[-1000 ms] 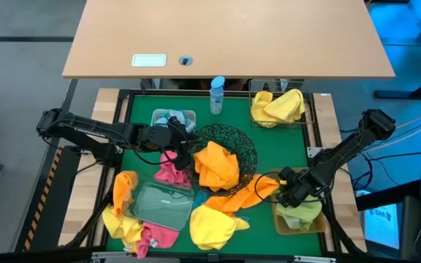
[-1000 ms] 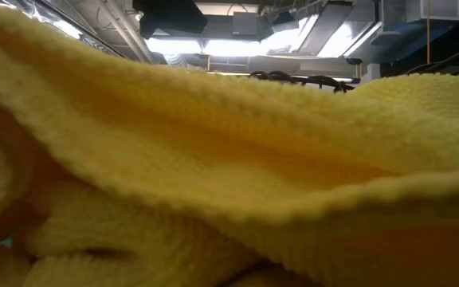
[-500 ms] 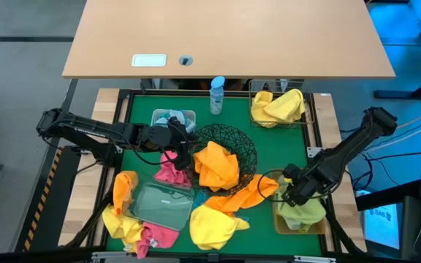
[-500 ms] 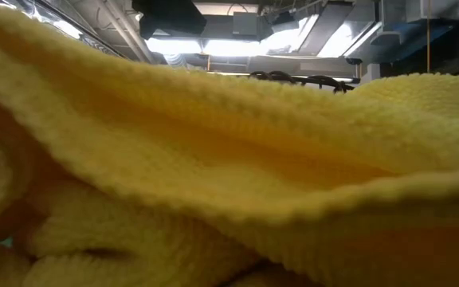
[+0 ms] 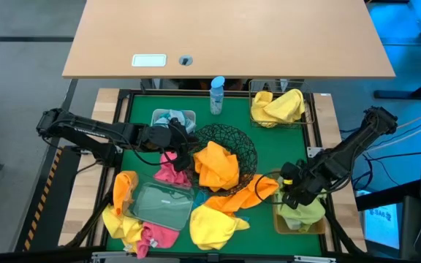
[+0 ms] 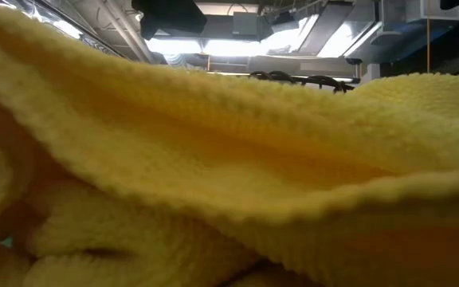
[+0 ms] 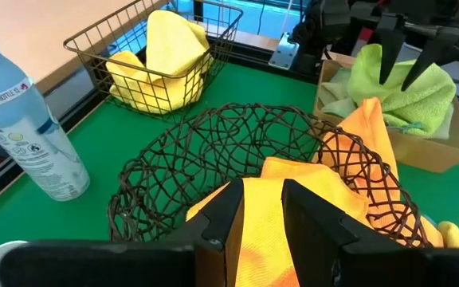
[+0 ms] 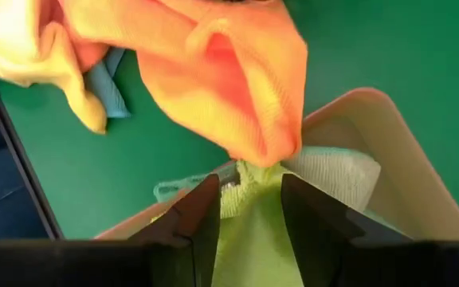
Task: Sort microfiber towel by color & place in baskets
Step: Put the green microfiber towel into the yellow bin, then put the orange microfiber towel into the circle wire basket
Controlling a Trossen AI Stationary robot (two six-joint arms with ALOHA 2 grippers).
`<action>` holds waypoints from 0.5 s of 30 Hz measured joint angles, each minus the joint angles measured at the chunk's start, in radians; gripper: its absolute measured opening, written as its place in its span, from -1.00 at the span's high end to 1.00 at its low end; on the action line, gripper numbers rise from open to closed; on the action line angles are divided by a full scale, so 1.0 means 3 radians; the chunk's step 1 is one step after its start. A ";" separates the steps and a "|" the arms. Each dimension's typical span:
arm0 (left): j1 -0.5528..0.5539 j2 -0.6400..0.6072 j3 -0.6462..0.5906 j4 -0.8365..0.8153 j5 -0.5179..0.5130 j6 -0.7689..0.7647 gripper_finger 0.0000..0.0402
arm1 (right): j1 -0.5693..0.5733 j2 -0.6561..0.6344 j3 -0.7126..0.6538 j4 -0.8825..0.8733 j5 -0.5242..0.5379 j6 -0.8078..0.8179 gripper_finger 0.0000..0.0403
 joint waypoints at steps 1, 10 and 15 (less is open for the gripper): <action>0.0000 0.0000 0.0000 0.0000 0.0000 0.0000 0.58 | 0.0000 0.0000 0.0007 -0.0007 0.0021 -0.0001 0.33; 0.0000 0.0000 0.0000 0.0001 -0.0001 0.0000 0.58 | 0.0000 0.0000 0.0008 -0.0029 0.0187 -0.0208 0.33; 0.0000 0.0000 0.0000 0.0001 -0.0001 0.0000 0.58 | 0.0000 0.0000 0.0008 -0.0009 0.0586 -0.0381 0.33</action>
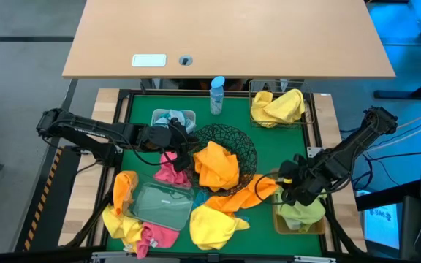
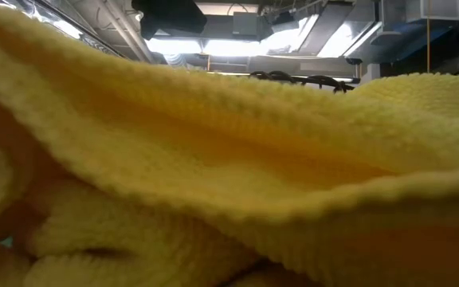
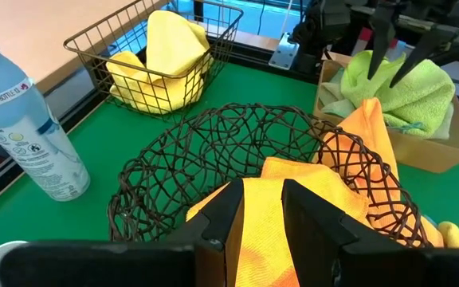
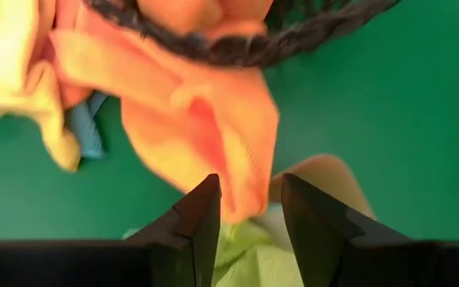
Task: Sort microfiber towel by color & place in baskets
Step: Put the orange microfiber towel into the circle wire basket
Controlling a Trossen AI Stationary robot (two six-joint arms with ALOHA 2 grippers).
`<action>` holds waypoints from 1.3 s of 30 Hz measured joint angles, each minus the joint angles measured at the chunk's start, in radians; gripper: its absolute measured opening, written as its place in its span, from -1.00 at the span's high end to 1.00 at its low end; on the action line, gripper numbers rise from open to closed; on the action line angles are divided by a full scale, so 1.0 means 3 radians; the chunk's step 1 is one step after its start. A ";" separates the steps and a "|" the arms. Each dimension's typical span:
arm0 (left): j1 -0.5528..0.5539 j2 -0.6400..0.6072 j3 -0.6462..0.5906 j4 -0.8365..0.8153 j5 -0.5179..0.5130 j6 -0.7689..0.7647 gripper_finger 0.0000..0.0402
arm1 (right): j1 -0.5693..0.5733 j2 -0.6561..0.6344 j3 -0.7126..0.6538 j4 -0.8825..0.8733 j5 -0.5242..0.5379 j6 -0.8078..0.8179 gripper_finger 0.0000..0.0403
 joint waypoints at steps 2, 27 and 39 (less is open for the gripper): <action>0.0000 0.0000 0.0000 0.0000 0.0000 0.0000 0.58 | 0.0000 0.0000 0.0000 0.0000 0.0088 -0.0006 0.33; 0.0000 0.0000 0.0000 0.0000 0.0000 0.0000 0.58 | 0.0000 0.0693 -0.0169 0.0359 0.0282 -0.0523 0.33; 0.0000 0.0000 0.0000 0.0000 0.0000 0.0000 0.58 | 0.0000 0.0740 -0.0169 0.0329 0.0233 -0.0750 0.33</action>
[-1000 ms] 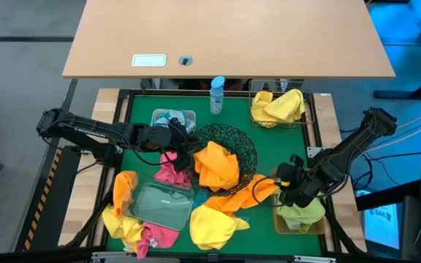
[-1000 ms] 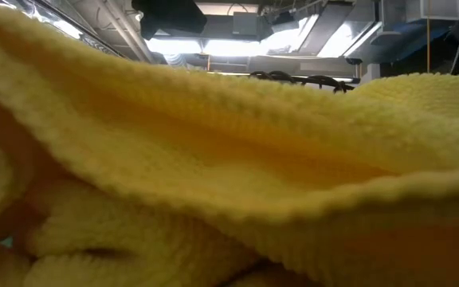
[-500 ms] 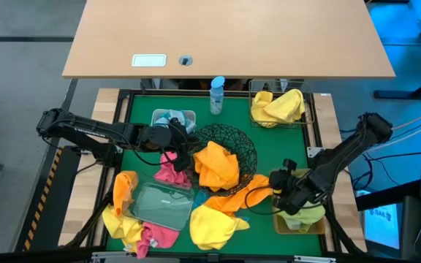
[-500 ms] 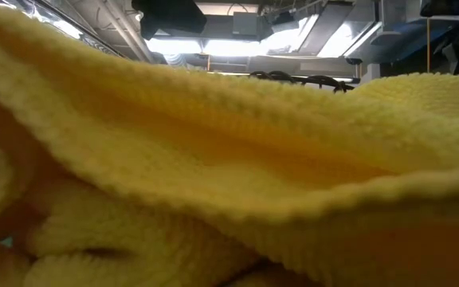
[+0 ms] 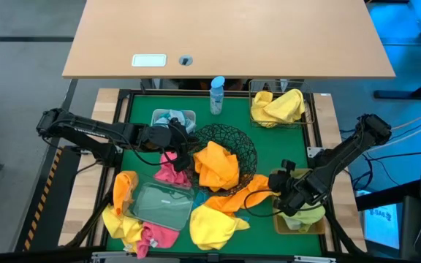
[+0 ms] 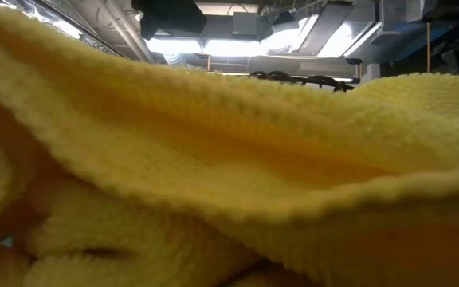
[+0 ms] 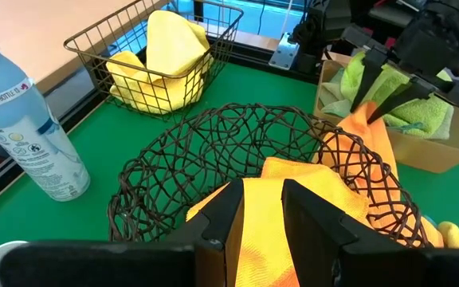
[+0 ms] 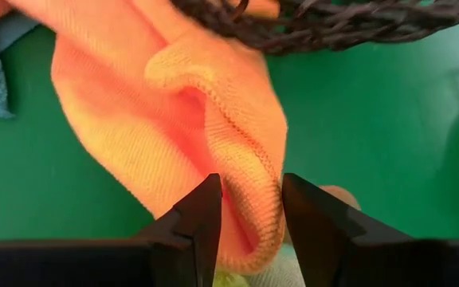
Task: Sort microfiber towel by color & place in baskets
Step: Put the orange microfiber towel into the circle wire basket
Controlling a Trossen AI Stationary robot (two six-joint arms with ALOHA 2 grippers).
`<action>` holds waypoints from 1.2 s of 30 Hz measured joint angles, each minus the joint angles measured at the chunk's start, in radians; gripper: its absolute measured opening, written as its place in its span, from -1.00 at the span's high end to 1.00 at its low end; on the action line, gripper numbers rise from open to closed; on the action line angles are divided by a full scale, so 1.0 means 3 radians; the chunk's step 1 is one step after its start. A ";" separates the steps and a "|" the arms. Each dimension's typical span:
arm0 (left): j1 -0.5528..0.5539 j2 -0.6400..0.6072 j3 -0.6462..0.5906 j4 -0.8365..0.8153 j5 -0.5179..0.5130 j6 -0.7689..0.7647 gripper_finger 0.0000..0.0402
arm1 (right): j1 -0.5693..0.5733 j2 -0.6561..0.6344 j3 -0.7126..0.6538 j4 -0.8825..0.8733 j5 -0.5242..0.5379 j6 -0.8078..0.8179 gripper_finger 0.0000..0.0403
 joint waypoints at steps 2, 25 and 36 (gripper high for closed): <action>0.0000 0.0000 0.0000 0.0000 0.0000 0.0000 0.58 | 0.0000 0.0000 0.0000 -0.0002 -0.0080 0.0001 0.33; 0.0001 0.0000 0.0001 0.0000 0.0000 0.0000 0.58 | 0.0000 -0.0001 0.1114 -0.0910 0.0417 -0.0101 0.95; 0.0001 0.0000 0.0001 0.0000 -0.0001 0.0000 0.58 | -0.0195 -0.0005 0.2383 -0.0878 0.1398 -0.1175 0.99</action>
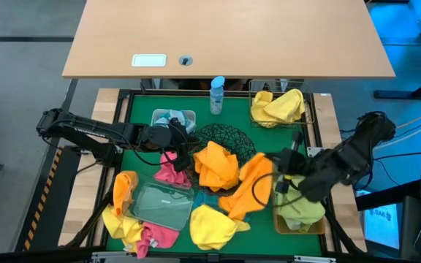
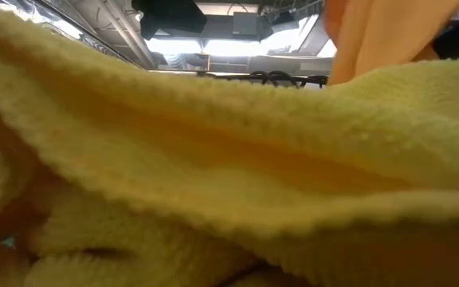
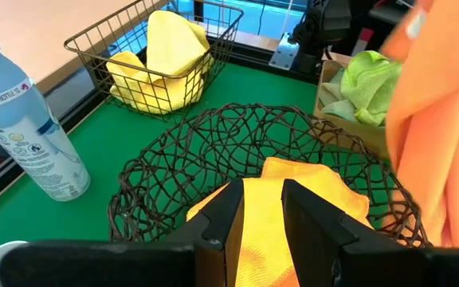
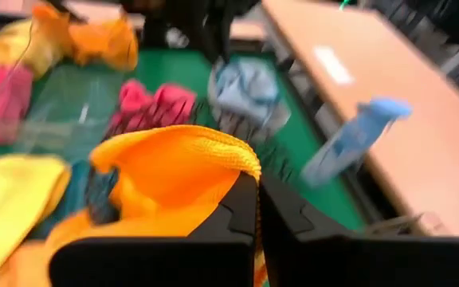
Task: Sort microfiber towel by color & place in baskets
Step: Put the orange microfiber towel into the circle wire basket
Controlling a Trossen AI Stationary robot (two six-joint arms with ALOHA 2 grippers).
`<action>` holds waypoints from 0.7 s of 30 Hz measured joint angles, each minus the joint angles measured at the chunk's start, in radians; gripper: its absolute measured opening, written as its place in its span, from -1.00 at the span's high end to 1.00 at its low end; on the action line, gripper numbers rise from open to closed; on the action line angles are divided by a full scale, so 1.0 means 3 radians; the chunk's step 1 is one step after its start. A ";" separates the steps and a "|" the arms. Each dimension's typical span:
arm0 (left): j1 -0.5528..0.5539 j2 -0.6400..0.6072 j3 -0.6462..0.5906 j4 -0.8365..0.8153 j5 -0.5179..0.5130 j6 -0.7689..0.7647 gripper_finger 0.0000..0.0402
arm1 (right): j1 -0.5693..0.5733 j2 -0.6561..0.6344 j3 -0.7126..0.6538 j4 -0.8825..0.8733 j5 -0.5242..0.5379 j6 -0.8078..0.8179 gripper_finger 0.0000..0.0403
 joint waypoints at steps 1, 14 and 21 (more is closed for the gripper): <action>0.0000 0.0000 0.0000 0.0001 0.0000 0.0000 0.58 | -0.0061 0.0000 0.0071 0.0075 0.0014 -0.0178 0.98; 0.0000 0.0000 0.0000 0.0000 -0.0001 0.0000 0.58 | -0.0987 0.0000 0.0671 0.1509 -0.0362 -0.2284 0.99; 0.0000 0.0000 0.0000 0.0000 -0.0001 0.0001 0.58 | -0.1429 0.0000 0.0827 0.1942 -0.0914 -0.2551 0.99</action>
